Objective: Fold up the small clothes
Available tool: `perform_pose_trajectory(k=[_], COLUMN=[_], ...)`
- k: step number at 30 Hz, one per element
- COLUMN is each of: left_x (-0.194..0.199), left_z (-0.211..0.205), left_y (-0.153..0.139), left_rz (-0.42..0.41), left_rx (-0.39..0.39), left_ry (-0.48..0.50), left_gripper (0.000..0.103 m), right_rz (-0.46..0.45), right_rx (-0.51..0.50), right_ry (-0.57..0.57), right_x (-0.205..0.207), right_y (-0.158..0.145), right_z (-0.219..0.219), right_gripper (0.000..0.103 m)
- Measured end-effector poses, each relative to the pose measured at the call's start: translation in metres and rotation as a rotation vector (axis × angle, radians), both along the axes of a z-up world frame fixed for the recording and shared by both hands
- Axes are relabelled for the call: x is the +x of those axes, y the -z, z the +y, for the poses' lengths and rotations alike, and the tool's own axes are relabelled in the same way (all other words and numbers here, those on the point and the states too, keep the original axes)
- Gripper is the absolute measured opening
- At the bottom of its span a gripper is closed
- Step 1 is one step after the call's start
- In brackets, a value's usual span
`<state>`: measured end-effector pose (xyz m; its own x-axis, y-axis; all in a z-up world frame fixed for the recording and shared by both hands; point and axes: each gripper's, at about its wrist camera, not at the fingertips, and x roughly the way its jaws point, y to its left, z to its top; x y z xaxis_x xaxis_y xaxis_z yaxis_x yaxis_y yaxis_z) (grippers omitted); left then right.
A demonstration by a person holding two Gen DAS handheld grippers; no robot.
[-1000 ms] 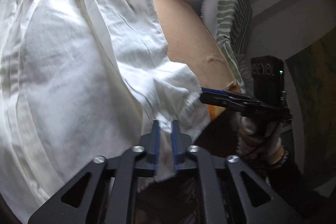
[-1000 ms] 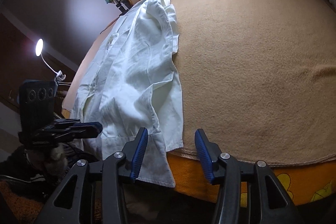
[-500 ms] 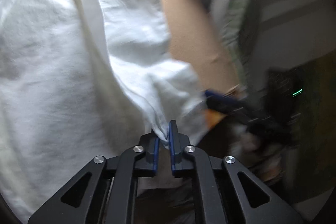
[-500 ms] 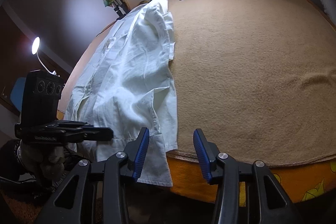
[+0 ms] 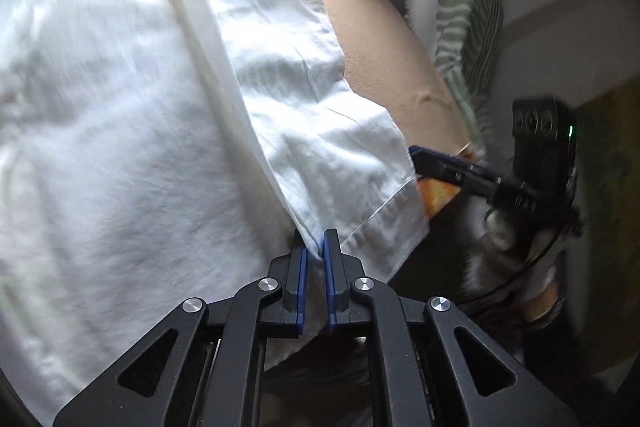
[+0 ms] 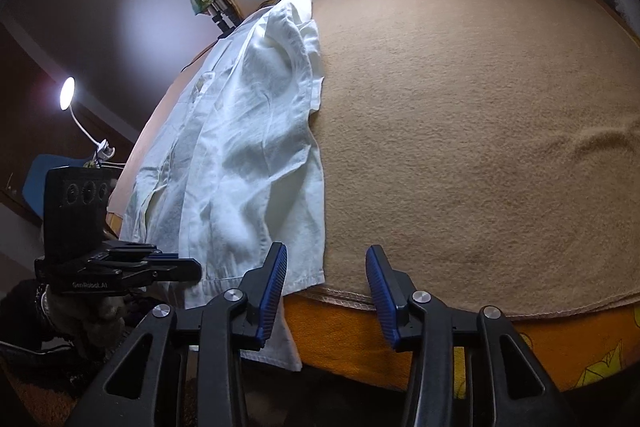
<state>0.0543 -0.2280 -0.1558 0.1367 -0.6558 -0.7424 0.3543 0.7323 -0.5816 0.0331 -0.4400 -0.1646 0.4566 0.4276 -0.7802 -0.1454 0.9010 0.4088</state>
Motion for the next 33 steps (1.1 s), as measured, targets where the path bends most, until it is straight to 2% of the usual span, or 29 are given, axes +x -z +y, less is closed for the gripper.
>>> perform_pose_trajectory(k=[3,6,9,10,11,12,13,23,28,33], left_x=[-0.011,-0.018,-0.023,-0.025,-0.025,-0.025,-0.026,-0.028,-0.024,-0.017], left_z=[0.004,0.0,-0.012,-0.017,-0.023,-0.029,-0.033,-0.075,-0.09,-0.089], left_y=[-0.017,-0.03,-0.035,-0.034,-0.033,-0.03,-0.029,-0.017,-0.015,-0.011], left_rz=[-0.094,-0.19,-0.273,-0.291,-0.303,-0.315,-0.322,-0.405,-0.439,-0.446], left_rx=[0.045,0.045,0.074,0.084,0.095,0.1,0.103,0.172,0.181,0.172], left_ry=[0.019,0.044,0.095,0.109,0.119,0.128,0.132,0.178,0.121,0.051], left_gripper=[0.008,0.008,0.008,0.01,0.022,0.035,0.037,0.04,0.042,0.042], right_rz=[0.024,0.035,0.058,0.066,0.072,0.068,0.064,-0.017,-0.057,-0.055], right_rx=[0.052,0.08,0.117,0.12,0.114,0.101,0.094,0.169,0.216,0.229], right_ry=[-0.02,-0.033,-0.035,-0.036,-0.038,-0.043,-0.047,-0.056,-0.076,-0.11], right_x=[0.004,0.006,0.01,0.011,0.011,0.011,0.011,0.0,-0.003,-0.005], right_y=[0.006,0.01,0.014,0.016,0.017,0.017,0.016,-0.008,-0.022,-0.022], right_z=[-0.001,0.001,0.002,0.003,0.005,0.008,0.01,0.016,0.019,0.029], right_gripper=[0.044,0.043,0.028,0.019,0.012,0.009,0.003,0.0,0.0,0.0])
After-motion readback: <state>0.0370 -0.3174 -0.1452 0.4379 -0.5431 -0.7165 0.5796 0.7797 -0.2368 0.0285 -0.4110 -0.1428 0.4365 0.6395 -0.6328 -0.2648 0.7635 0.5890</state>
